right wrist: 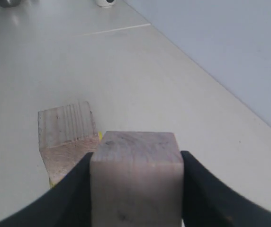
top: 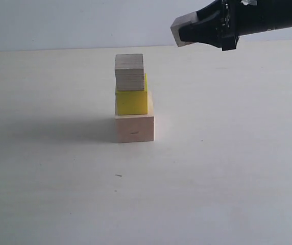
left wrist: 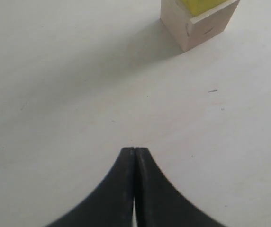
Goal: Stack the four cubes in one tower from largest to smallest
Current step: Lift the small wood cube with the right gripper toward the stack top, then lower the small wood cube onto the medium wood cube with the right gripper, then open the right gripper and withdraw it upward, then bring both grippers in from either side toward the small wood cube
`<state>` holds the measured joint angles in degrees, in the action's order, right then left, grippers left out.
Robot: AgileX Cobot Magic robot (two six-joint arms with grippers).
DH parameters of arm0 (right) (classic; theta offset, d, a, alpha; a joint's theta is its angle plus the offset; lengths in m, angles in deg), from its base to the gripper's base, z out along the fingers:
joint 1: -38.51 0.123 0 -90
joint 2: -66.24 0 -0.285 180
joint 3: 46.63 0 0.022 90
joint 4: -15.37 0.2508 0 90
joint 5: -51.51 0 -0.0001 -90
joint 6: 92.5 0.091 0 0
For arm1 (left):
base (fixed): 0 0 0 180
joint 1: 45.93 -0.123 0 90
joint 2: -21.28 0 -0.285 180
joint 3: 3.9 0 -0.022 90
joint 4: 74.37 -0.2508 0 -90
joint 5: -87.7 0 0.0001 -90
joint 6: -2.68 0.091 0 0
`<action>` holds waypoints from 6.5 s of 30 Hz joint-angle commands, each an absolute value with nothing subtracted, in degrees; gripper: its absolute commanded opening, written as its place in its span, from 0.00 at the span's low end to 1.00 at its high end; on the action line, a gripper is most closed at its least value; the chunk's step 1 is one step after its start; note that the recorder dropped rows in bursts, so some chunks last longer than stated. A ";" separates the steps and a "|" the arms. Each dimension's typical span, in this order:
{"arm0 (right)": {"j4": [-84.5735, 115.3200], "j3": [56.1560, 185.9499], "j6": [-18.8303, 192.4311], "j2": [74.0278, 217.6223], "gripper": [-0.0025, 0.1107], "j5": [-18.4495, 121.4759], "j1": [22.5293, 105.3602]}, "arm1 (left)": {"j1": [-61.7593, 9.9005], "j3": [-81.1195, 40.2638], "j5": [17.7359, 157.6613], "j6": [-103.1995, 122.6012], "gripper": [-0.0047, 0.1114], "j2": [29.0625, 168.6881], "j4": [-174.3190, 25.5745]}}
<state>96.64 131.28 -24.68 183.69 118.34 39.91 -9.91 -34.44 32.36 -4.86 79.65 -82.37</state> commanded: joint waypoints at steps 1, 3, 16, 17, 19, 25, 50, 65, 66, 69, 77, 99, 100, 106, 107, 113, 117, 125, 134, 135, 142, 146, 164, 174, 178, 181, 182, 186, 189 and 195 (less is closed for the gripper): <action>98.75 135.09 -25.32 186.24 0.02 121.48 39.15 | -10.01 -34.46 32.17 -4.93 0.04 79.72 -81.72; 100.20 135.94 -25.32 187.59 0.02 121.48 39.06 | -10.01 -34.46 32.17 -4.93 0.04 79.72 -81.72; 100.21 135.94 -24.85 188.44 0.02 121.48 40.20 | -10.01 -34.46 32.51 -4.81 0.04 79.72 -81.71; 99.47 135.94 -24.85 188.08 0.02 121.48 40.89 | -10.01 -34.46 32.51 -4.81 0.04 79.72 -81.71; 98.93 135.94 -24.85 187.14 0.02 121.48 42.50 | -10.01 -34.46 32.51 -4.81 0.04 79.72 -81.71; 99.43 135.48 -26.16 183.74 0.02 121.48 45.20 | -10.01 -34.46 32.51 -4.81 0.04 79.72 -81.71; 104.47 135.48 -31.84 187.20 0.02 121.48 50.87 | -10.01 -34.46 31.75 -4.99 0.04 79.72 -81.64; 104.51 135.48 -31.84 187.81 0.02 121.48 52.23 | -10.01 -34.46 31.76 -4.82 0.04 79.72 -81.64; 104.40 135.48 -31.84 187.81 0.02 121.48 52.50 | -10.01 -34.46 31.76 -4.82 0.04 79.72 -81.64; 103.54 135.48 -31.84 187.90 0.02 121.48 53.12 | -10.01 -34.46 31.76 -4.82 0.04 79.72 -81.64; 103.22 135.48 -31.84 188.18 0.02 121.48 53.12 | -10.01 -34.46 31.50 -4.76 0.04 79.72 -81.64; 106.39 135.48 -33.17 190.59 0.02 121.48 53.12 | -10.01 -34.46 31.11 -4.76 0.04 79.72 -81.64; 106.54 135.48 -33.17 190.86 0.02 121.48 53.12 | -10.01 -34.46 31.11 -4.76 0.04 79.72 -81.64; 106.66 135.48 -33.05 191.08 0.02 121.48 53.12 | -10.01 -34.46 30.96 -4.63 0.04 79.72 -81.64; 106.55 135.48 -33.20 191.08 0.02 121.48 53.12 | -10.01 -34.46 30.96 -4.63 0.04 79.72 -81.64; 106.45 135.48 -33.17 191.92 0.02 121.48 53.12 | -10.01 -34.46 30.96 -4.63 0.04 79.72 -81.64; 106.45 135.48 -33.17 192.05 0.02 121.48 53.12 | -10.01 -34.46 30.96 -4.63 0.04 79.72 -81.64; 106.44 135.48 -32.95 192.03 0.02 121.48 53.12 | -10.01 -34.46 30.96 -4.63 0.04 79.72 -81.64; 106.05 135.48 -32.07 192.03 0.06 121.48 53.12 | -10.01 -34.46 30.96 -4.63 0.04 79.72 -81.64; 105.56 135.48 -31.23 192.03 0.13 121.48 53.12 | -10.01 -34.46 30.96 -4.63 0.04 79.72 -81.64; 105.94 135.48 -30.27 192.03 0.60 121.48 53.12 | -10.01 -34.46 30.63 -4.63 0.04 79.72 -81.25; 107.31 135.48 -29.70 192.03 0.60 121.48 53.12 | -10.01 -34.46 30.63 -4.63 0.04 79.72 -81.25; 97.50 135.48 3.09 177.44 0.02 106.19 48.50 | -10.01 -34.46 41.89 -8.06 0.04 81.72 -81.94; 78.59 133.61 42.55 174.25 0.02 99.94 48.50 | -26.21 -25.39 63.69 -10.62 0.04 98.86 -75.21; 76.19 133.61 45.76 173.76 0.02 103.68 49.16 | -26.54 -19.46 63.00 -2.36 0.04 107.96 -62.67; 74.90 133.61 47.51 172.99 0.02 104.07 49.16 | -26.54 -18.11 62.62 -0.34 0.04 110.93 -59.37; 74.63 133.61 48.05 172.81 0.02 103.88 49.16 | -26.54 -17.82 62.44 -0.23 0.04 111.58 -59.07; 74.63 133.61 49.13 172.71 0.02 104.56 49.16 | -26.54 -17.73 62.34 2.03 0.04 113.63 -58.53; 75.02 133.61 49.12 173.51 0.02 105.19 49.16 | -26.54 -17.68 62.57 4.64 0.04 114.91 -56.39; 75.74 133.61 49.12 174.64 0.02 105.84 51.29 | -26.54 -16.36 62.34 13.72 0.04 118.49 -47.70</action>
